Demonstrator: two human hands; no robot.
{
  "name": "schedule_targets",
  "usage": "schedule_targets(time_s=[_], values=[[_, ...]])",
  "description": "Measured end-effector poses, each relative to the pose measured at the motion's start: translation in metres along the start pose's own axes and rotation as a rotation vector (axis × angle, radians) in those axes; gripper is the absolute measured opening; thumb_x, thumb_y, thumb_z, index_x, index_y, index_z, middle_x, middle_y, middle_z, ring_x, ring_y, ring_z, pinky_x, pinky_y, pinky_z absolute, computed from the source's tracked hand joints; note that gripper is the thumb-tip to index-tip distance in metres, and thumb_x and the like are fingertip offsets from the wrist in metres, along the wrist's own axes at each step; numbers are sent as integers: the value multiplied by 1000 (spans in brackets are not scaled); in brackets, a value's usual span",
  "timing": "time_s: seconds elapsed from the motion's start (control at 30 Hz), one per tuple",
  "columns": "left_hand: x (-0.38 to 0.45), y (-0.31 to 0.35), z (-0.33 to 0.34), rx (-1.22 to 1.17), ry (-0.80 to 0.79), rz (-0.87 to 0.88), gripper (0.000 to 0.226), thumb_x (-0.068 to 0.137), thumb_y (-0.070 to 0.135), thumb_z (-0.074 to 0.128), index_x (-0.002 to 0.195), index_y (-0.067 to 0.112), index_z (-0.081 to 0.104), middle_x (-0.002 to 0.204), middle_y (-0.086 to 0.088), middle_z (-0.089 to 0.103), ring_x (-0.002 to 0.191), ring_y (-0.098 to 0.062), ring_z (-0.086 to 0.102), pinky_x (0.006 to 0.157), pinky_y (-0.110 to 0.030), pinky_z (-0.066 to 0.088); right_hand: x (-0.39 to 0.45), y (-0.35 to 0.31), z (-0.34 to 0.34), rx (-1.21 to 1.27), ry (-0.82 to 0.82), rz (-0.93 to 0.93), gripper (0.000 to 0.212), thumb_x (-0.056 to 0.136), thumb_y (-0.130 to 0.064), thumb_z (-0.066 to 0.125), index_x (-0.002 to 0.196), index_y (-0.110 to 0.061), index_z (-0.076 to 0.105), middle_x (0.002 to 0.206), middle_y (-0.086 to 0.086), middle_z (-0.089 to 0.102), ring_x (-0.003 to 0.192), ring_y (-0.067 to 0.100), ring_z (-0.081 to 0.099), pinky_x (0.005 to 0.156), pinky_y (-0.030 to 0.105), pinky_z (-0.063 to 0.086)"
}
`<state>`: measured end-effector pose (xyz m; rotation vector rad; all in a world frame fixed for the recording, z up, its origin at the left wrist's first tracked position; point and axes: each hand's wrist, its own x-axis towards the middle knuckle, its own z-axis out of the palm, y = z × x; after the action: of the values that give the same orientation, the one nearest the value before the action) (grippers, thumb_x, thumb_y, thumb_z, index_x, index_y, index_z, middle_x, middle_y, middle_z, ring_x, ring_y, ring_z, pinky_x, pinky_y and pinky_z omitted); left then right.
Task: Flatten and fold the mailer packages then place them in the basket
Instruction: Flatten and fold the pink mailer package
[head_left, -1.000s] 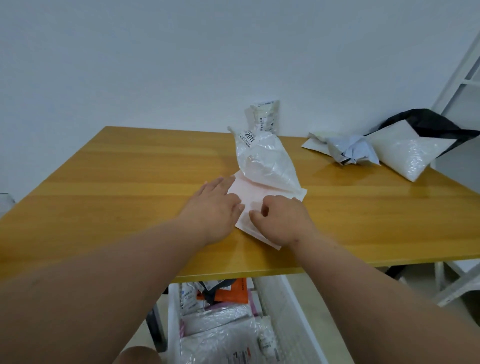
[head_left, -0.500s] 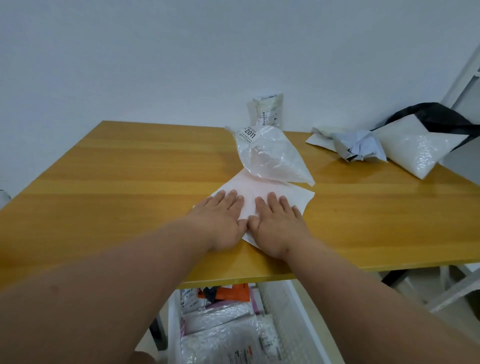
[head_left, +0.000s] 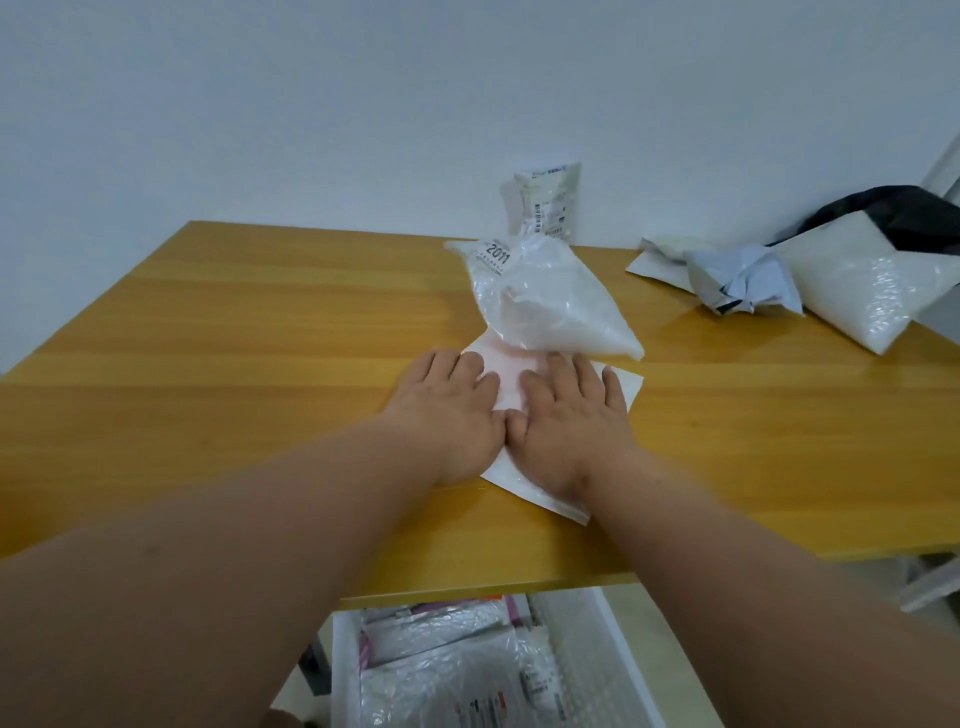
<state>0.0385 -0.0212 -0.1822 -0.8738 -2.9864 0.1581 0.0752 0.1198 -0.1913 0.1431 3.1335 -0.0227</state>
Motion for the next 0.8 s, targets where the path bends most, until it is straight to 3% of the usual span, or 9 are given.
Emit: schedule_targets(time_s=[0.07,0.13,0.5,0.8], values=[[4,-3,0,-39,-83,35,59,103,42,14,155,15,14,164,-7,-6,150,-28,-10,122,-45,-2,6,3,-1,23,-66,-15,63,99,-49,17,156,-23,10,164,8,-11,150,29,-13,120,52,-8],[8,-6,-3,-100,-166,55,59,104,40,14,156,13,6,164,-5,-14,150,-25,-15,122,-43,-4,9,4,-1,53,-97,-17,63,99,-49,19,156,-24,8,164,8,-13,150,30,-14,120,53,-6],[13,-7,1,-166,-219,48,61,104,42,12,155,20,-11,163,1,-16,150,-19,-15,123,-39,-3,11,7,-1,72,-113,-20,65,99,-50,20,157,-24,5,165,6,-6,151,26,-6,121,51,-2],[11,-9,-1,-114,-239,70,60,104,43,10,155,22,-14,162,2,-20,149,-20,-19,122,-43,-2,7,3,-5,123,-183,23,66,98,-51,20,157,-27,4,164,4,-10,151,24,-10,120,51,-5]])
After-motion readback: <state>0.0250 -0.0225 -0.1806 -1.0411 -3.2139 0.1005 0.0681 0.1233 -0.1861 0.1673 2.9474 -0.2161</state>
